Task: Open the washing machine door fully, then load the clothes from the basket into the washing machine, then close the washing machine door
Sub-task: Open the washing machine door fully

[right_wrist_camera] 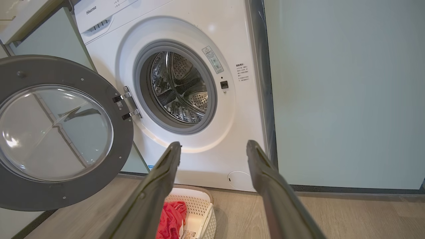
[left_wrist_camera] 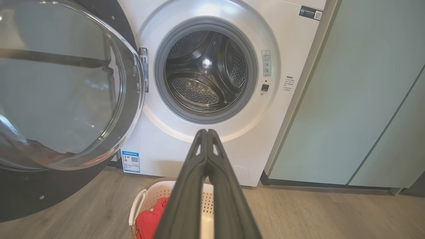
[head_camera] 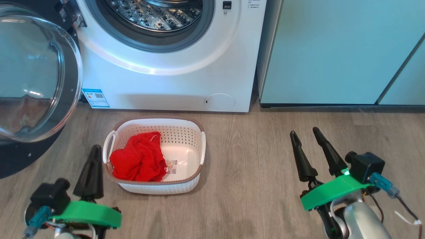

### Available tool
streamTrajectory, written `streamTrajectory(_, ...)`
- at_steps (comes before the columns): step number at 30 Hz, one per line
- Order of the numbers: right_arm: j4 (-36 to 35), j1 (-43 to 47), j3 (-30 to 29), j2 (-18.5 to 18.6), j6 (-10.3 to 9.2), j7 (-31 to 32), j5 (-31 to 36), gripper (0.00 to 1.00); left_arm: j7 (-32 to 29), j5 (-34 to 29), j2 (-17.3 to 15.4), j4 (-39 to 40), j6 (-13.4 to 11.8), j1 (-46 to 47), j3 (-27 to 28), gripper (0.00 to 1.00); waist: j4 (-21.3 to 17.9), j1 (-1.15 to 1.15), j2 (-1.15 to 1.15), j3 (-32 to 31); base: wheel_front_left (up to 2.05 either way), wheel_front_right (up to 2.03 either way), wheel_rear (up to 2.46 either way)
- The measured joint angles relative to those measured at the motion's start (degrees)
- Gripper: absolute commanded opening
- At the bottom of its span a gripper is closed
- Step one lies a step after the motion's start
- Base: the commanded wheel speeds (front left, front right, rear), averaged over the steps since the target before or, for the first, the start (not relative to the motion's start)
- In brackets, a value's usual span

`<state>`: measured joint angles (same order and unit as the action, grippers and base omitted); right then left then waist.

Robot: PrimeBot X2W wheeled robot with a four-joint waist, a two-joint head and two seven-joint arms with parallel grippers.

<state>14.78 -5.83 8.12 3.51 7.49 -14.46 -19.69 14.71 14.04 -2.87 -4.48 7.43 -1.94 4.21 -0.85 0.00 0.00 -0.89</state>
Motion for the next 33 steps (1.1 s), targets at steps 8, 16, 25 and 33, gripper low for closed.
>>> streamTrajectory(8,0.4,0.9,-0.4,-0.1,0.0,0.0,0.0,1.0,0.0,0.8,0.1,0.1,0.0,-0.6,-1.5,0.33,-0.1,0.0,0.0,0.4,0.0,0.0,0.0)
streamTrajectory(16,0.4,0.8,-0.9,-0.1,0.0,0.0,0.0,1.0,0.0,1.3,0.1,0.2,0.0,-0.7,-2.3,1.0,0.1,0.0,0.0,0.8,0.0,0.0,0.0)
streamTrajectory(25,0.4,0.8,-1.6,-0.2,0.0,0.0,0.0,1.0,0.0,1.0,0.1,1.4,0.0,-0.7,-2.9,1.0,0.5,0.0,0.0,1.3,0.0,0.0,0.0)
streamTrajectory(33,0.7,0.8,-1.8,-0.2,0.0,0.0,0.0,1.0,0.0,0.8,0.1,-0.2,0.0,-0.6,-2.9,1.0,0.8,0.0,0.0,1.4,0.0,0.0,0.0)
